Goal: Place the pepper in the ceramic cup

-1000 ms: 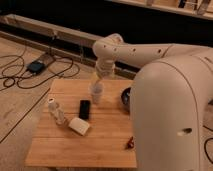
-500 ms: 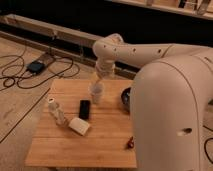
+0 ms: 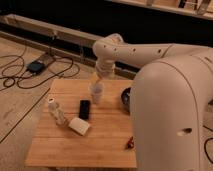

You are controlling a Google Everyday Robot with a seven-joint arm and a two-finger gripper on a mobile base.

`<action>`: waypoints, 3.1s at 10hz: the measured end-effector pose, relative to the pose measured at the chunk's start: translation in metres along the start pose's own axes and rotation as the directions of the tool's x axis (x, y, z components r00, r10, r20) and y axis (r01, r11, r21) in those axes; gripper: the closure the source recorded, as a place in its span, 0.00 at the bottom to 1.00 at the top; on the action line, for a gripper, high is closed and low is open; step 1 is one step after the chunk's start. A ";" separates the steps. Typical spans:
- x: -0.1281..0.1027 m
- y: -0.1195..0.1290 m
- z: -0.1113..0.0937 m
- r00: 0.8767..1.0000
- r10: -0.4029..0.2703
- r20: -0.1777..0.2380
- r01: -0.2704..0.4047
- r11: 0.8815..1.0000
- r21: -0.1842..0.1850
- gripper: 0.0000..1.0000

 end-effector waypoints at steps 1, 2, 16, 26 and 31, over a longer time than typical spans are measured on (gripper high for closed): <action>0.004 -0.002 -0.001 1.000 0.013 -0.007 -0.013 1.000 0.003 0.28; 0.017 -0.007 -0.005 0.999 0.043 -0.024 -0.042 0.999 0.013 0.28; 0.273 -0.008 0.002 0.820 0.542 -0.182 -0.540 0.839 0.068 0.28; 0.323 -0.025 0.067 0.661 0.678 -0.321 -0.703 0.710 0.051 0.28; 0.337 -0.031 0.086 0.615 0.678 -0.402 -0.732 0.681 0.029 0.28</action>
